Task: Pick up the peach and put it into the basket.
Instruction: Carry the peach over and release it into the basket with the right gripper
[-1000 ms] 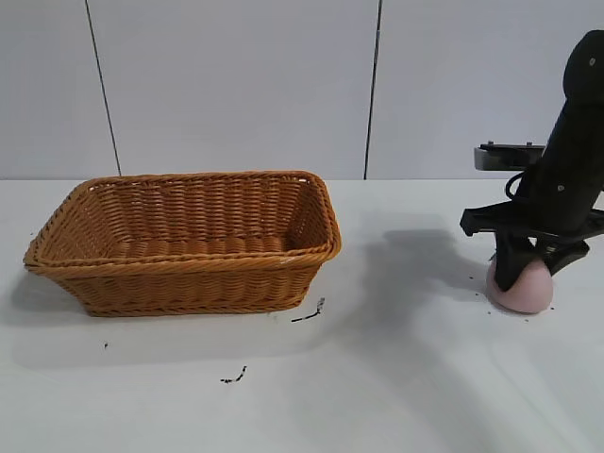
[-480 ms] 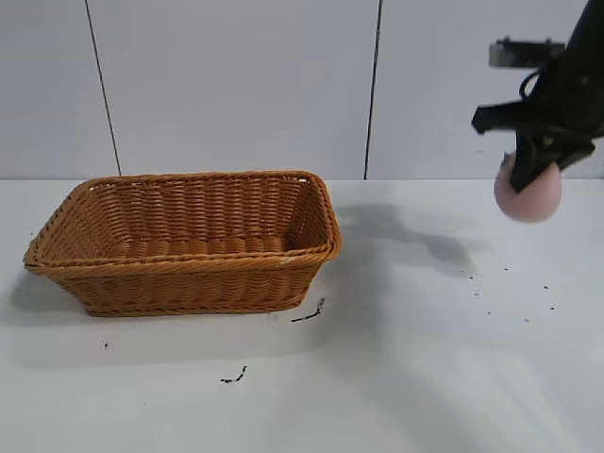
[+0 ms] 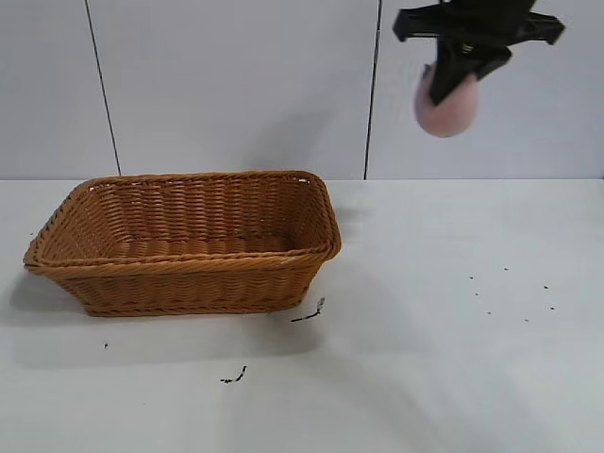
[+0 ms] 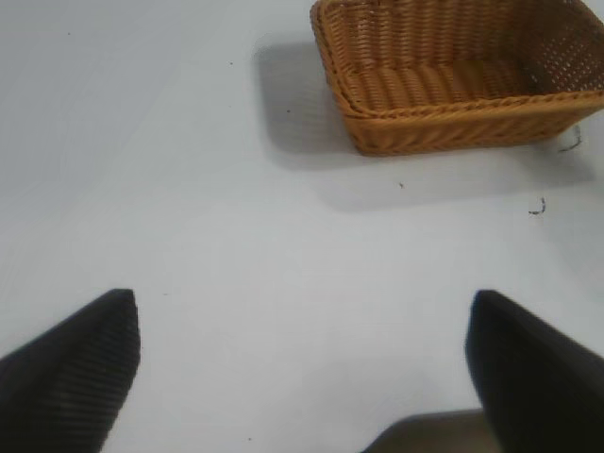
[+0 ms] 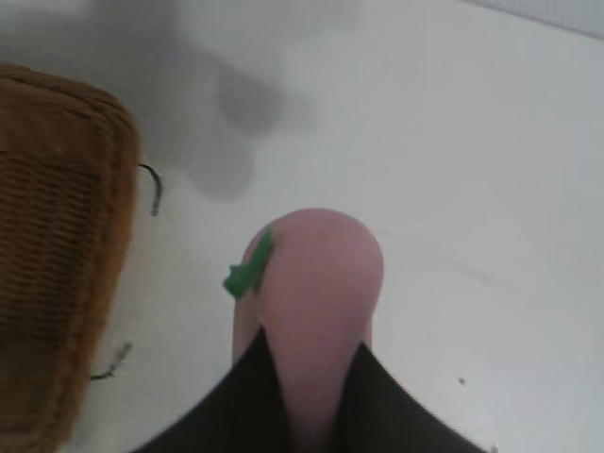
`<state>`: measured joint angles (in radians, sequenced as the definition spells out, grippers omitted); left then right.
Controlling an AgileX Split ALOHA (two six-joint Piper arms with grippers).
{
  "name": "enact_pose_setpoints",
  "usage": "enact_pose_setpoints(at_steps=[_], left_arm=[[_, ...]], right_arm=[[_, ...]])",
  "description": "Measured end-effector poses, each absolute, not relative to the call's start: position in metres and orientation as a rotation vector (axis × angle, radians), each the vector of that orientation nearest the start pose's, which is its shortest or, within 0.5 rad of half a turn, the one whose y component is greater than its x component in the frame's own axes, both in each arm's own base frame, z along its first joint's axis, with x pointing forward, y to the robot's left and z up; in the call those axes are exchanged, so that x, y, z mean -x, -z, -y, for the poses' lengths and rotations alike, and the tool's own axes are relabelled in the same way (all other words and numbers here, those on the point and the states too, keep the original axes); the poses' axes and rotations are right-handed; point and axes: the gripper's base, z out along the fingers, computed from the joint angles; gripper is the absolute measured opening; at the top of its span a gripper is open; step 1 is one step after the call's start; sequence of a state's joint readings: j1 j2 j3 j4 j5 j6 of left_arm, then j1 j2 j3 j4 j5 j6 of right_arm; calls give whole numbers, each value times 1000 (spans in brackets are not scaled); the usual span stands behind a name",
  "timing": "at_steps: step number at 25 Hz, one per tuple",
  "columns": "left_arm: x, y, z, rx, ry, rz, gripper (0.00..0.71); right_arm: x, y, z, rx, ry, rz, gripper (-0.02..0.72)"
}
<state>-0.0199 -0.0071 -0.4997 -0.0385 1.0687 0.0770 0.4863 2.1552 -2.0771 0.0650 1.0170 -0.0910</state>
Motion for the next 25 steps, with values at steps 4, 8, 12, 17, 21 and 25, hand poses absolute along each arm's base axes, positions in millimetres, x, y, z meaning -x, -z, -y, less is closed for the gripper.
enact_pose_setpoints(at_steps=[4,8,12,17,21,25], left_arm=[[6,-277,3,-101,10,-2042,692],[6,-277,3,-101,10,-2042,692],[6,-277,3,-101,10,-2042,692],[6,-277,3,-101,10,-2042,692],[6,-277,3,-101,10,-2042,692],[6,-277,3,-101,10,-2042,692]], right_arm=[[-422,-247,-277,830,-247,-2492,25],[-424,-200,-301,910,-221,-2490,25],[-430,-162,-305,942,-194,-2522,29],[-431,-153,-305,951,-188,-2538,202],[-430,-154,-305,959,-195,-2541,596],[-428,-167,-304,972,-194,-2543,680]])
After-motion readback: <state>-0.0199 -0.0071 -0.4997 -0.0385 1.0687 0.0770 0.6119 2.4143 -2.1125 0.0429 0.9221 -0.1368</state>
